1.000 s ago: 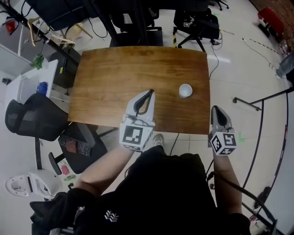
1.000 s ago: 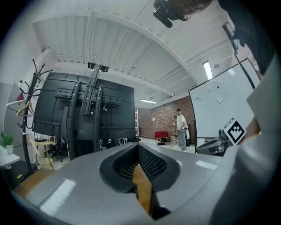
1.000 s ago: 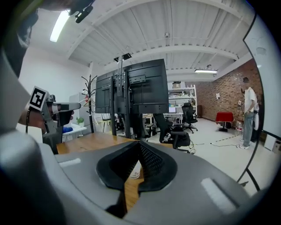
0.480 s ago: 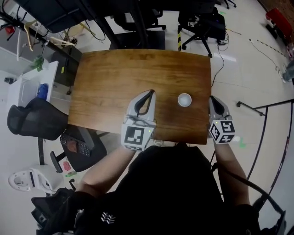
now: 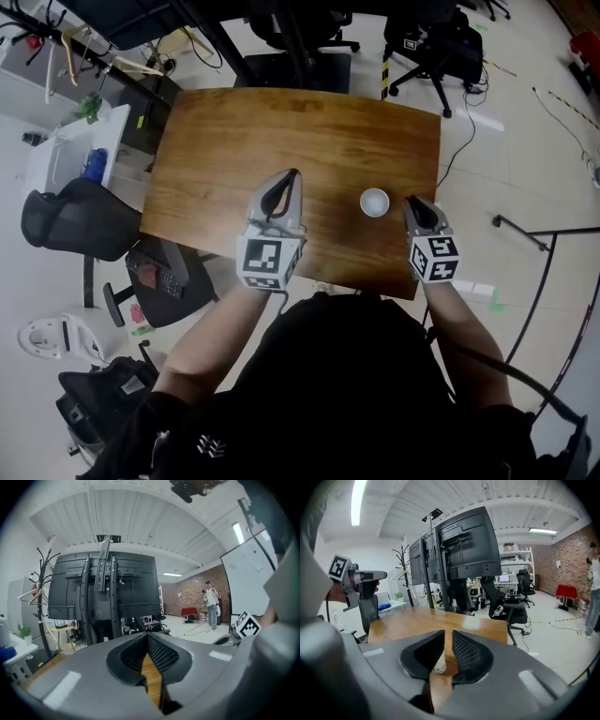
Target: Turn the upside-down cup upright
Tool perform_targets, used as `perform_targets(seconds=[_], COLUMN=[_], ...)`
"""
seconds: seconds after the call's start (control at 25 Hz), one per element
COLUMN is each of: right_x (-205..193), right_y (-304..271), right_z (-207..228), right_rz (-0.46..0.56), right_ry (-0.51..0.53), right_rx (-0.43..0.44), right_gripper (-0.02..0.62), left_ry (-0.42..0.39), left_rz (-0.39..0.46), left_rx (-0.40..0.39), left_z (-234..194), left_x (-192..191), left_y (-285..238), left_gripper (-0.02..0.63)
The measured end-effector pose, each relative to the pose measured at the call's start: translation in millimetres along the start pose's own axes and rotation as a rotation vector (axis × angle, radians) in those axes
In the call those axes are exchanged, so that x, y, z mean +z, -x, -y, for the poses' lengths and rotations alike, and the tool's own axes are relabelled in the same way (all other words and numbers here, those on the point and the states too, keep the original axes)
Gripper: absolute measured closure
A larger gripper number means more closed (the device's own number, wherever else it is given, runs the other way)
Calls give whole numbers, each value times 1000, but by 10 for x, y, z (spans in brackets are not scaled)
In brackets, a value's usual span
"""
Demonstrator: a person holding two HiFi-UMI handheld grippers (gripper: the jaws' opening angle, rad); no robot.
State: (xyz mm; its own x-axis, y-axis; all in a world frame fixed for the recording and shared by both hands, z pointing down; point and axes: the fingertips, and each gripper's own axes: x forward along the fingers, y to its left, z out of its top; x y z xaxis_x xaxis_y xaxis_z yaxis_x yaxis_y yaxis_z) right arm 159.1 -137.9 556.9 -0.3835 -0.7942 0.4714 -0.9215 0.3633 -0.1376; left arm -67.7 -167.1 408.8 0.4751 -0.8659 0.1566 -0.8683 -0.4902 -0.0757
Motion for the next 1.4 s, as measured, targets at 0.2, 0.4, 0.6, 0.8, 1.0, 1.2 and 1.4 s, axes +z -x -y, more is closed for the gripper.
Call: perform_targets(seconds=[0.2, 0.4, 0.6, 0.8, 1.0, 1.2, 1.4], right_x=[-141, -332, -431, -557, -641, -616, -507], right_y=[-202, -366, -463, -555, -616, -622, -591], right_z=[-146, -143, -184, -178, -145, -96, -70], right_rz=[-46, -121, -157, -204, -239, -236, -213], right_ry=[-42, -148, -157, -153, -120, -76, -41], right_rx=[56, 77, 70, 52, 17, -21, -35], right_gripper=[500, 472, 474, 476, 502, 565, 578], left_ry=[-24, -23, -32, -32, -23, -21, -17], left_rz=[-21, -35, -50, -44, -49, -45, -30], left_rx=[20, 51, 73, 90, 112, 122, 109], left_z=[5, -119, -189, -234, -331, -383, -354], left_x=[-13, -38, -87, -79, -85, -88, -64], left_y=[105, 213, 289, 381, 457, 472, 424], left_gripper=[606, 606, 606, 606, 606, 606, 606])
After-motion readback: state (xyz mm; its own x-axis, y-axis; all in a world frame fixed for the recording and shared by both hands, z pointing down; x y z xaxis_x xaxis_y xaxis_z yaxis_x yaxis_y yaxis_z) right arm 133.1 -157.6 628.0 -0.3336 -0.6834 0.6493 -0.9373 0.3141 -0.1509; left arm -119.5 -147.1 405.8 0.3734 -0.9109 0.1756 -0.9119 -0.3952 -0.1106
